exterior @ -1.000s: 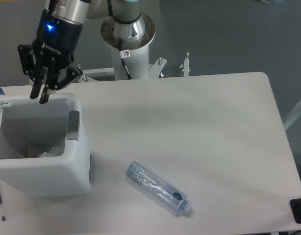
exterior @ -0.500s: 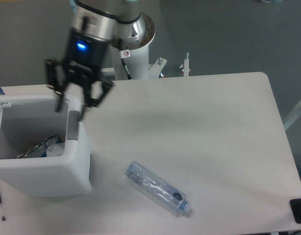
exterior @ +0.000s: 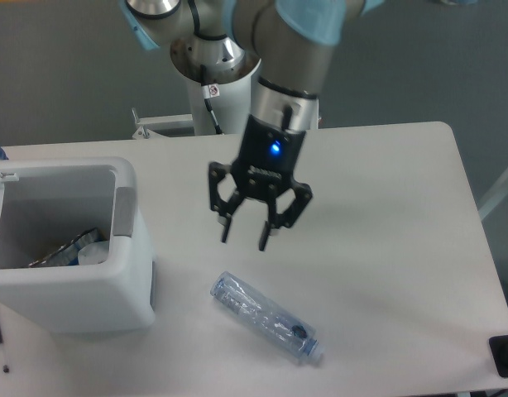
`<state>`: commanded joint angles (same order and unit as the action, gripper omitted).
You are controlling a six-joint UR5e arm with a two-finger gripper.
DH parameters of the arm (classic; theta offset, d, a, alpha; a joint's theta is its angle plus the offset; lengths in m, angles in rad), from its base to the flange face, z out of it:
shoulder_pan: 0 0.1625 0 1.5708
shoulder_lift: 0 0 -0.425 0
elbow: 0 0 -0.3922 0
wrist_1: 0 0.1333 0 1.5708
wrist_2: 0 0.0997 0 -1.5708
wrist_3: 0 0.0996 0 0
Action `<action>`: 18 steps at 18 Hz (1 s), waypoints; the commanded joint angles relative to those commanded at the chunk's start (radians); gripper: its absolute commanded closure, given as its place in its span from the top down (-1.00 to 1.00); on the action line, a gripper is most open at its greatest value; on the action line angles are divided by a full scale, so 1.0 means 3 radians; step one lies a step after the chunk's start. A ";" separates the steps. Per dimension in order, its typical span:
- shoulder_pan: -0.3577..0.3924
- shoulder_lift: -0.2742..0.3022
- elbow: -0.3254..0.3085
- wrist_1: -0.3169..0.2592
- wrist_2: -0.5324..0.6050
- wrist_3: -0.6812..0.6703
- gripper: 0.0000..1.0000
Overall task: Place the trash in the trash can
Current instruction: 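Move the open gripper over the clear plastic bottle and lower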
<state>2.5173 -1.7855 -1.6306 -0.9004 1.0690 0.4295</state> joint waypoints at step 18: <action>-0.0081 -0.0726 0.0578 -0.0261 0.0838 -0.1416 0.97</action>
<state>2.4929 -2.0033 -1.4574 -0.9786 1.3205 0.0048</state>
